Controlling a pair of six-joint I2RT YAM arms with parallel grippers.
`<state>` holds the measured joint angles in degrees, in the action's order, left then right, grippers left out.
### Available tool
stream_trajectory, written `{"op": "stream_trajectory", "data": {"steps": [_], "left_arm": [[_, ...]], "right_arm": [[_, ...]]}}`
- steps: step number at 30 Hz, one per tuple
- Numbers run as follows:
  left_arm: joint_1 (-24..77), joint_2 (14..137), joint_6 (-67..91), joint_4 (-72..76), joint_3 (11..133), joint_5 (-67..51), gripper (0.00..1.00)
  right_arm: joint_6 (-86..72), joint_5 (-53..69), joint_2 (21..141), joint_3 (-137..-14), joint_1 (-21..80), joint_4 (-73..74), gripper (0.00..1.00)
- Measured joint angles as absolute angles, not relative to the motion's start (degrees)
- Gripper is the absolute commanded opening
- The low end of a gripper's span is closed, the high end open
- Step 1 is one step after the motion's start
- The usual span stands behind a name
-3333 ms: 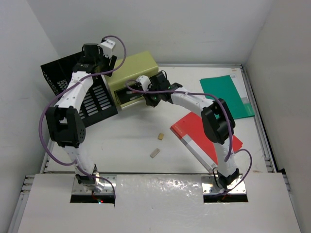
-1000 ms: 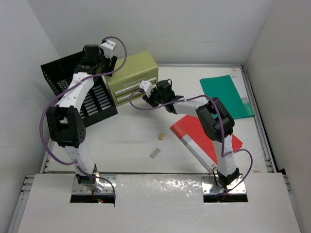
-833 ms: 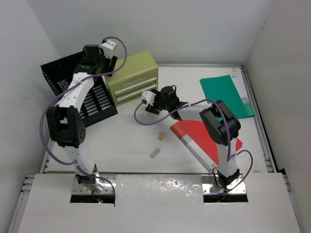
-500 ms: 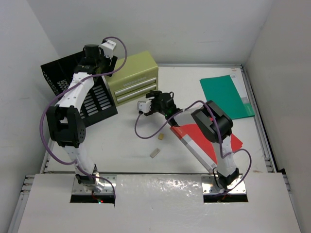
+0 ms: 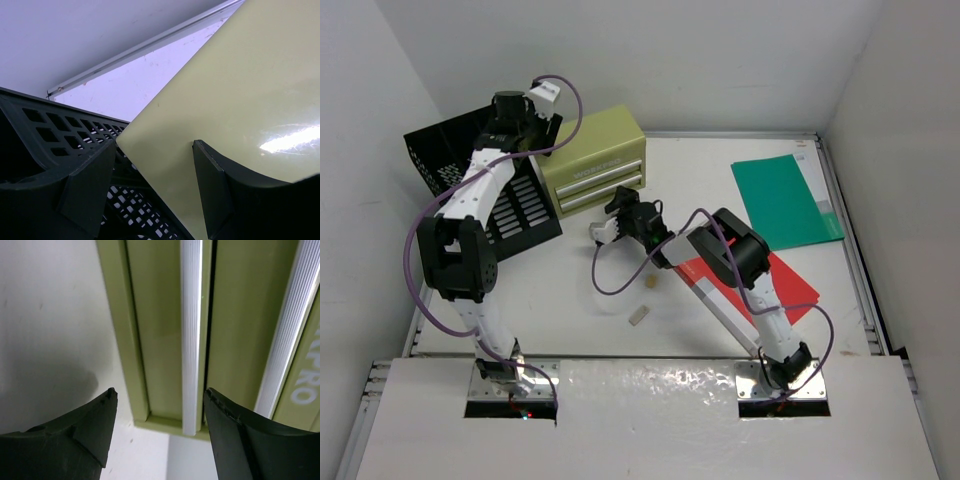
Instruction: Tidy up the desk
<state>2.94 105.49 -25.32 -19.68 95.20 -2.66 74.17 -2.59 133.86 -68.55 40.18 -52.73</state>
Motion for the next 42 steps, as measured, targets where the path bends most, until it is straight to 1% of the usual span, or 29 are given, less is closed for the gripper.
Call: {"op": "stream_trajectory", "data": {"steps": [7,11,17,24,27,29,32,33,34,35,36,38,40,41,42], "left_arm": [[2.96,105.49,-25.58,-19.62,95.20,-2.63,0.62],[2.96,105.49,-25.74,-19.59,95.20,-2.63,0.62],[2.96,105.49,-26.30,-19.59,95.20,-2.63,0.62],[2.96,105.49,-26.55,-19.55,95.20,-2.63,0.62],[2.96,105.49,-26.59,-19.55,95.20,-2.63,0.62],[2.96,105.49,-26.61,-19.55,95.20,-2.61,0.62],[2.96,105.49,-26.72,-19.55,95.20,-2.61,0.62],[2.96,105.49,-26.72,-19.55,95.20,-2.61,0.62],[2.96,105.49,-26.74,-19.55,95.20,-2.61,0.62],[2.96,105.49,-26.74,-19.55,95.20,-2.59,0.62],[2.96,105.49,-26.74,-19.55,95.20,-2.59,0.62],[2.96,105.49,-26.74,-19.55,95.20,-2.59,0.61],[2.96,105.49,-26.74,-19.55,95.20,-2.59,0.62],[2.96,105.49,-26.74,-19.55,95.20,-2.59,0.62],[2.96,105.49,-26.74,-19.55,95.20,-2.59,0.62]], "right_arm": [[77.12,-4.60,137.34,-74.91,42.00,-52.77,0.69],[77.25,-5.61,138.96,-78.52,41.98,-51.79,0.66],[78.06,-6.66,141.97,-81.19,41.91,-50.48,0.63],[78.04,-7.33,142.58,-83.09,41.85,-49.15,0.62],[78.08,-7.49,143.04,-84.27,41.87,-48.66,0.58],[78.30,-7.92,143.68,-85.10,41.89,-48.69,0.54],[78.02,-8.88,144.44,-86.56,42.04,-49.23,0.45],[78.00,-9.06,144.59,-86.91,42.09,-49.25,0.40],[77.89,-9.21,144.75,-87.31,42.09,-49.41,0.31],[77.97,-9.41,144.81,-87.35,42.09,-50.11,0.19],[78.06,-9.45,144.81,-87.37,42.11,-51.18,0.14],[78.08,-9.47,144.92,-87.35,42.09,-52.07,0.08],[78.37,-9.43,145.08,-87.09,42.09,-52.90,0.05],[78.48,-9.32,145.08,-86.76,42.09,-53.47,0.01],[78.63,-9.26,145.08,-86.39,42.09,-54.06,0.00]]}}
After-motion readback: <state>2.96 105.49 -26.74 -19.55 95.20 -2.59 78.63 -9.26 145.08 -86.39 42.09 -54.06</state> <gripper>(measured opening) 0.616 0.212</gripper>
